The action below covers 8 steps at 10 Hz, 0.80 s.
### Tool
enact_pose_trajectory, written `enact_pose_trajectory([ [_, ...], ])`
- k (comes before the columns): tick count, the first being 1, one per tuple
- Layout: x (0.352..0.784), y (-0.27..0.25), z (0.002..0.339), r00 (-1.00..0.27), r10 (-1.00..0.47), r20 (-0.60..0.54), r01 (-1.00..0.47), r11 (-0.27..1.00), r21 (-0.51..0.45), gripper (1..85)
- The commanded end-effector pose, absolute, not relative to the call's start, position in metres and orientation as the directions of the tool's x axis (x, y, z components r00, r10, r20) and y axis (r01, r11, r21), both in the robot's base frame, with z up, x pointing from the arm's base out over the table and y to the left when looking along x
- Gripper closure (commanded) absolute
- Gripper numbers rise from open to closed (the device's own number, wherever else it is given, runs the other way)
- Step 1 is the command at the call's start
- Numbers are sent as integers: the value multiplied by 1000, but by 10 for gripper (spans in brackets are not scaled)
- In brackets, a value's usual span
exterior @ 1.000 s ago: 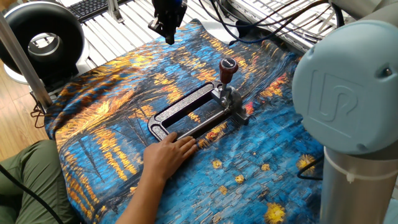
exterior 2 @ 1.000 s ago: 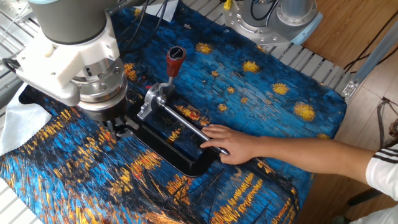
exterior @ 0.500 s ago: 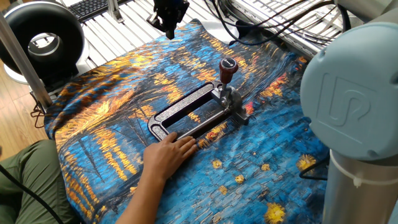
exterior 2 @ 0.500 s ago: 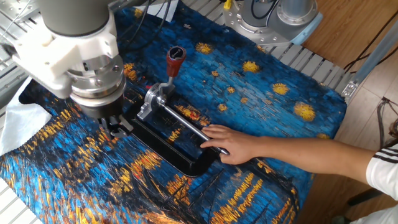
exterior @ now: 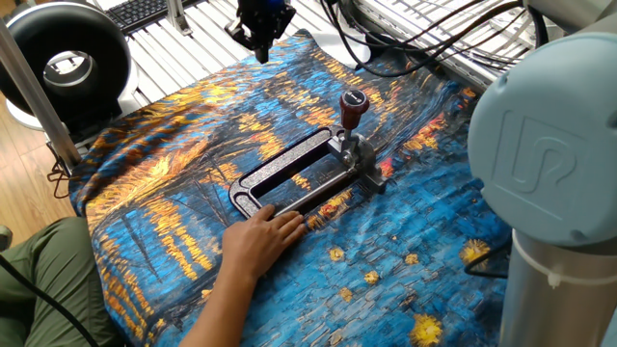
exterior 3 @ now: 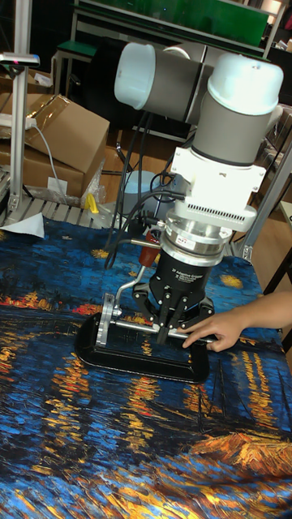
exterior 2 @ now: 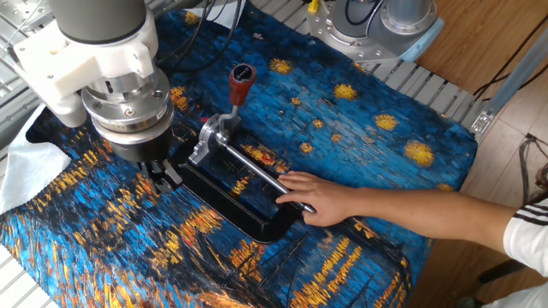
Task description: Pull up the lever
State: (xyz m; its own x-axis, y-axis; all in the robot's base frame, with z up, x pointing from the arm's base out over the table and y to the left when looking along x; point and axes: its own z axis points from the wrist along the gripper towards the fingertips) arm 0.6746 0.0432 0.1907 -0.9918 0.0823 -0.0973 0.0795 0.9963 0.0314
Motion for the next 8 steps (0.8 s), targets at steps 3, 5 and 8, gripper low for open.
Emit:
enact_pose_trajectory([
  [3,676,47,191,-993,71,-99,65,996,55,847],
  [5,676,45,190,-994,53,-99,49,998,46,847],
  [8,676,45,190,-995,42,-95,38,998,45,847],
])
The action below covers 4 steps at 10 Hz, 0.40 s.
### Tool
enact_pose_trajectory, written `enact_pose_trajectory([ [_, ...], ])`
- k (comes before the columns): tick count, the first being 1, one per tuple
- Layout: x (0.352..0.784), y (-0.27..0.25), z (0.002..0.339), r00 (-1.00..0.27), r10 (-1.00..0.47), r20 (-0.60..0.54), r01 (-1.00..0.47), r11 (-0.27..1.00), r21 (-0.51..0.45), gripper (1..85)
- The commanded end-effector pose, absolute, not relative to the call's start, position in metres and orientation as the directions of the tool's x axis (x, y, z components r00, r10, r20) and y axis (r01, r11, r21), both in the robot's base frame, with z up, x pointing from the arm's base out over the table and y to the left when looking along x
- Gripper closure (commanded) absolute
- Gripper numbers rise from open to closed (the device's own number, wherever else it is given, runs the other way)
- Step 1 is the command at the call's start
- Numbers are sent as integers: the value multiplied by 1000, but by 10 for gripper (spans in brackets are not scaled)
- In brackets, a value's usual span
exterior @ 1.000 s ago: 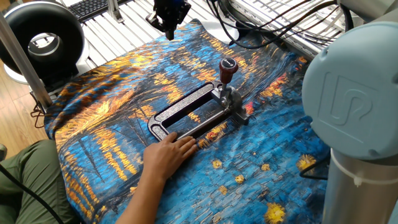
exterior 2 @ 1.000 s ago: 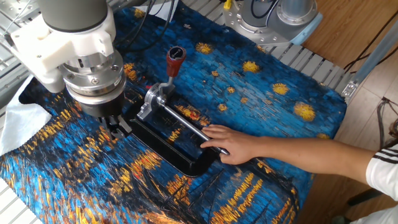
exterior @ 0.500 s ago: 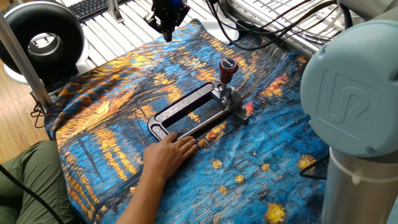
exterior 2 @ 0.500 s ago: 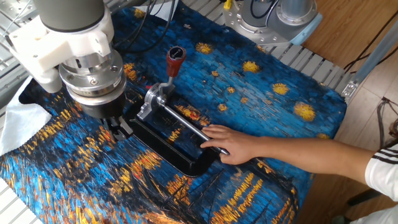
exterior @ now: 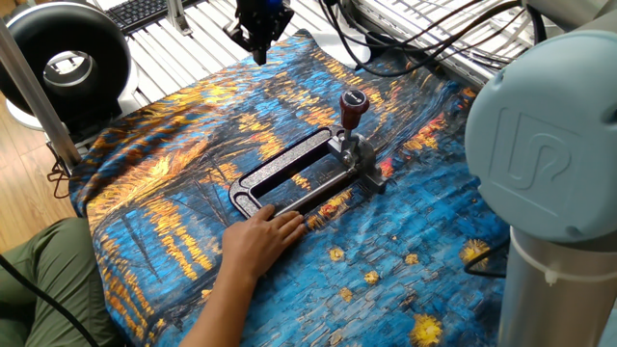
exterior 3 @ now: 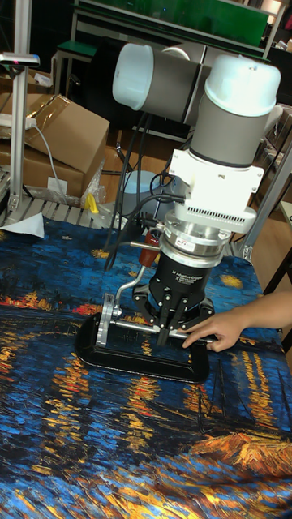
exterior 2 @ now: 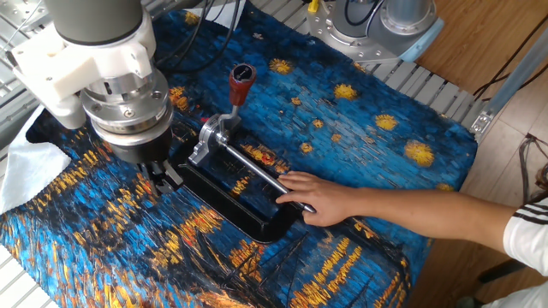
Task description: Pull up the lever
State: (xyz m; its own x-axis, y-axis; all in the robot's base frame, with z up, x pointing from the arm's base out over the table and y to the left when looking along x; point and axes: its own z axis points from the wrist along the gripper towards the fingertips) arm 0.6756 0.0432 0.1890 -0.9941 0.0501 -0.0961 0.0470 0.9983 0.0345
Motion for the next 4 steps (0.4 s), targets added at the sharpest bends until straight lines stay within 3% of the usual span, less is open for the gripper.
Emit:
enact_pose_trajectory([
  [1,676,45,190,-995,42,-93,38,998,44,847],
  [4,675,45,189,-995,37,-89,34,998,44,847],
])
